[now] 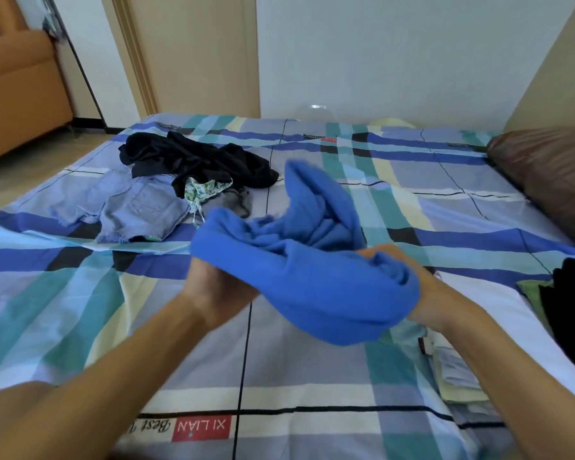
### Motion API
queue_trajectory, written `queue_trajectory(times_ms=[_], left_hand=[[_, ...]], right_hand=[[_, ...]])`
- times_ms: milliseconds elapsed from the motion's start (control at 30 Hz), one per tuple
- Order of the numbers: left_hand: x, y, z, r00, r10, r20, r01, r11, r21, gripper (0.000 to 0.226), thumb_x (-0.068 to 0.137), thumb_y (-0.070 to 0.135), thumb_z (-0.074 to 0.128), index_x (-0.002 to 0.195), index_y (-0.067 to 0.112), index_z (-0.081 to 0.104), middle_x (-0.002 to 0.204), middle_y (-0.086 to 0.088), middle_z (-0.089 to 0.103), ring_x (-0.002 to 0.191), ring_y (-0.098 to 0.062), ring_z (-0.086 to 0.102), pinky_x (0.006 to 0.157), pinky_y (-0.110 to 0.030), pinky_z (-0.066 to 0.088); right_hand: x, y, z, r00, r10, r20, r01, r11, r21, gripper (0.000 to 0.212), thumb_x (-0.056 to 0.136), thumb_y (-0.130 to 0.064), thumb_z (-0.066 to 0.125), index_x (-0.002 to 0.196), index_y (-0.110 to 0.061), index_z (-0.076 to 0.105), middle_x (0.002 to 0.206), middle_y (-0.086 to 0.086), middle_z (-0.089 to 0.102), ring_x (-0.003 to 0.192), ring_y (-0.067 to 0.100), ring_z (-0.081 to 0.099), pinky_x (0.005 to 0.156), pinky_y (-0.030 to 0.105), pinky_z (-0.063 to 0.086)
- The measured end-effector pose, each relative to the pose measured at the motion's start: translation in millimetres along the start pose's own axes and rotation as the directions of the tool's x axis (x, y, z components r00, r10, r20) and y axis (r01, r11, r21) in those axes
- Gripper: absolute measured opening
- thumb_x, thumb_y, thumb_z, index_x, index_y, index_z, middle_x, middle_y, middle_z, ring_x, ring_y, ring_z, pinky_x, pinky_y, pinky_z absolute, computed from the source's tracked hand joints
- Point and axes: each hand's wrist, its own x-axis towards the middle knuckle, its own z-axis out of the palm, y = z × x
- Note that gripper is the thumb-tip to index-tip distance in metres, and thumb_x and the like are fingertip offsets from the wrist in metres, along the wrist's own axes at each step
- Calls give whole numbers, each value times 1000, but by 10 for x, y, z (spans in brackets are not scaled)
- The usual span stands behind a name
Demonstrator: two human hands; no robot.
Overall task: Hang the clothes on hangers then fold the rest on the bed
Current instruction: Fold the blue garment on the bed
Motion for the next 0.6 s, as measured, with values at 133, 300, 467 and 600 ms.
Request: queue_trajectory(times_ms=[133, 300, 467, 600], left_hand=[[-30, 298, -375, 971, -95, -220, 87, 995, -46, 22, 51, 24, 69, 64, 9, 60, 97, -14, 56, 79, -24, 55, 72, -26, 41], [-307, 862, -332, 906, -86, 416, -421, -51, 906, 7, 76, 23, 50, 74, 18, 55, 80, 2, 56, 78, -21, 44, 81, -28, 43], [-398, 722, -379, 791, -476, 386, -586, -770, 253, 26, 77, 48, 46, 64, 29, 58, 83, 12, 52, 90, -20, 44, 83, -37, 30], [-397, 633, -319, 830, -554, 66, -492, -671, 554, 30, 87, 47, 55, 106, 31, 70, 125, 14, 46, 121, -13, 39, 101, -33, 34]], right_hand=[[9, 116, -40, 983, -1, 185, 65, 939, -339, 38, 73, -7, 55, 50, -32, 38, 50, -15, 31, 51, 2, 25, 49, 16, 23], [64, 307, -350, 964, -211, 164, 254, 527, -811, 12, 78, -22, 54, 67, -27, 51, 69, -5, 51, 66, 5, 46, 99, 42, 39], [-46, 516, -330, 920, -176, 351, 372, 100, -923, 15, 76, -33, 44, 76, -33, 59, 85, -9, 50, 87, 17, 52, 106, 51, 28], [-219, 813, -297, 948, -46, 315, 318, 195, -928, 18, 74, -38, 64, 91, -35, 65, 133, -1, 46, 130, 22, 43, 112, 51, 27]])
